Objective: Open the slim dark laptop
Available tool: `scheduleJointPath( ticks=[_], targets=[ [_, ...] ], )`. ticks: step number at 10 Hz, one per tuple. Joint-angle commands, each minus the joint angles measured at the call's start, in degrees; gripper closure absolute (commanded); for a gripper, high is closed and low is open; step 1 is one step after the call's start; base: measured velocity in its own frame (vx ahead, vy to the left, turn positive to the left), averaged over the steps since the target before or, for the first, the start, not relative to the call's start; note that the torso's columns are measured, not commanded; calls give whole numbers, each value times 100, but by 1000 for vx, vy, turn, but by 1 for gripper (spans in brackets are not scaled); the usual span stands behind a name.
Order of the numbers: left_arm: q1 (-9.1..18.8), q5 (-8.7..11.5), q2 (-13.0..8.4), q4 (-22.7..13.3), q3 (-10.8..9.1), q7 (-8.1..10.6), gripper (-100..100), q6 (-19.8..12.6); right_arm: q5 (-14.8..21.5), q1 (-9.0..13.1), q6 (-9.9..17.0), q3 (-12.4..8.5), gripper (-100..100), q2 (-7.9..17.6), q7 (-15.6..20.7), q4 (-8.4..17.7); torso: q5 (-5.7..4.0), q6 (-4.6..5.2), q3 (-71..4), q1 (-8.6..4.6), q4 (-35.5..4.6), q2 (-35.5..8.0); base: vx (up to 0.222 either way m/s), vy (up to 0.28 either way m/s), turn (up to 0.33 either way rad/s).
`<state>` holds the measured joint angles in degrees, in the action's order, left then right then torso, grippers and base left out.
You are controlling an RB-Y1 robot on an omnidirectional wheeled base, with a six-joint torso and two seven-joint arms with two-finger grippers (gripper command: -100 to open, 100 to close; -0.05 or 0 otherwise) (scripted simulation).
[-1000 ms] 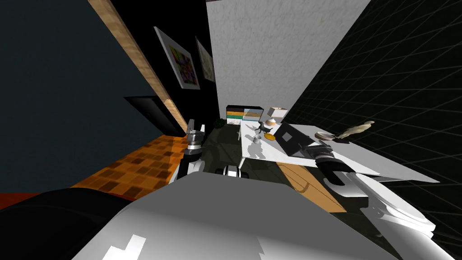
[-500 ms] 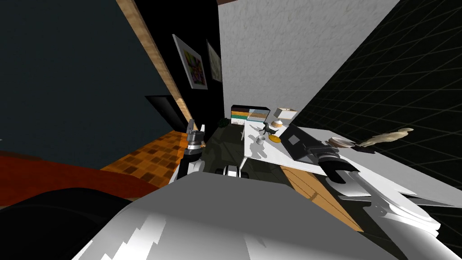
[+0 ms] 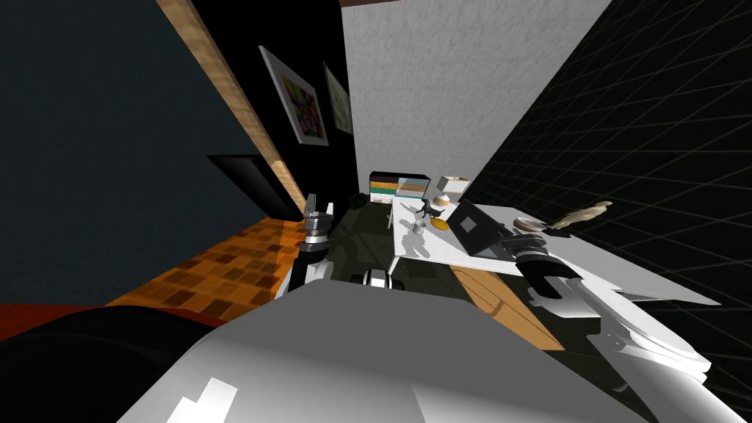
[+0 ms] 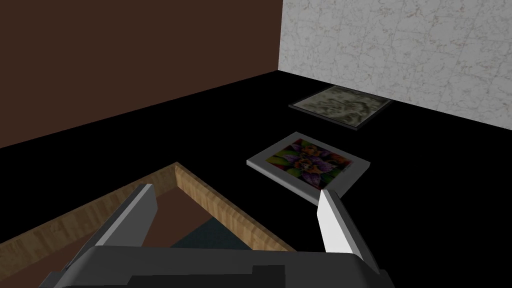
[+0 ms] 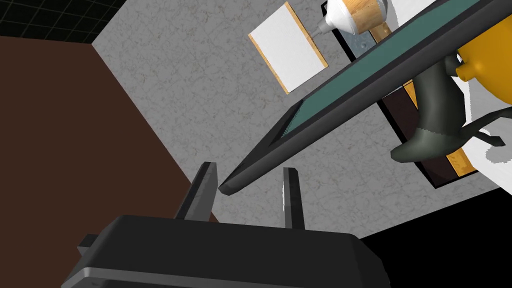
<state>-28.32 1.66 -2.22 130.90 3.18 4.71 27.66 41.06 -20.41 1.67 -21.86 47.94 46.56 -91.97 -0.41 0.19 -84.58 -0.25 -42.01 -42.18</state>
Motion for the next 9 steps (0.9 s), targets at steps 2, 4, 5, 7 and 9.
scheduleJointPath(
  ticks=[2,4,5,7,9],
  targets=[
    [2,0,-1,-1,0,0,0,-1,-341,-24,-38,110,100,282,-367,174,14,-27,-1,-30,-18,-4,-17,-36,63],
    [2,0,-1,-1,-1,0,0,-1,-686,-45,-47,227,100,570,-692,359,9,-18,-8,-36,-13,9,-40,-89,102],
    [2,0,-2,-1,-1,0,0,-1,-686,-45,-47,227,100,570,-751,359,6,-11,-12,-37,-10,16,-15,-66,31],
    [2,0,-1,-1,-1,0,0,0,-1030,-66,-56,343,100,858,-1100,544,-2,-12,-10,-11,1,17,-13,-55,52],
    [2,0,-1,-1,-1,0,0,-1,-1202,-77,-61,402,100,1003,-1319,636,-4,-20,-7,-24,-2,11,-31,-69,63]
  ],
)
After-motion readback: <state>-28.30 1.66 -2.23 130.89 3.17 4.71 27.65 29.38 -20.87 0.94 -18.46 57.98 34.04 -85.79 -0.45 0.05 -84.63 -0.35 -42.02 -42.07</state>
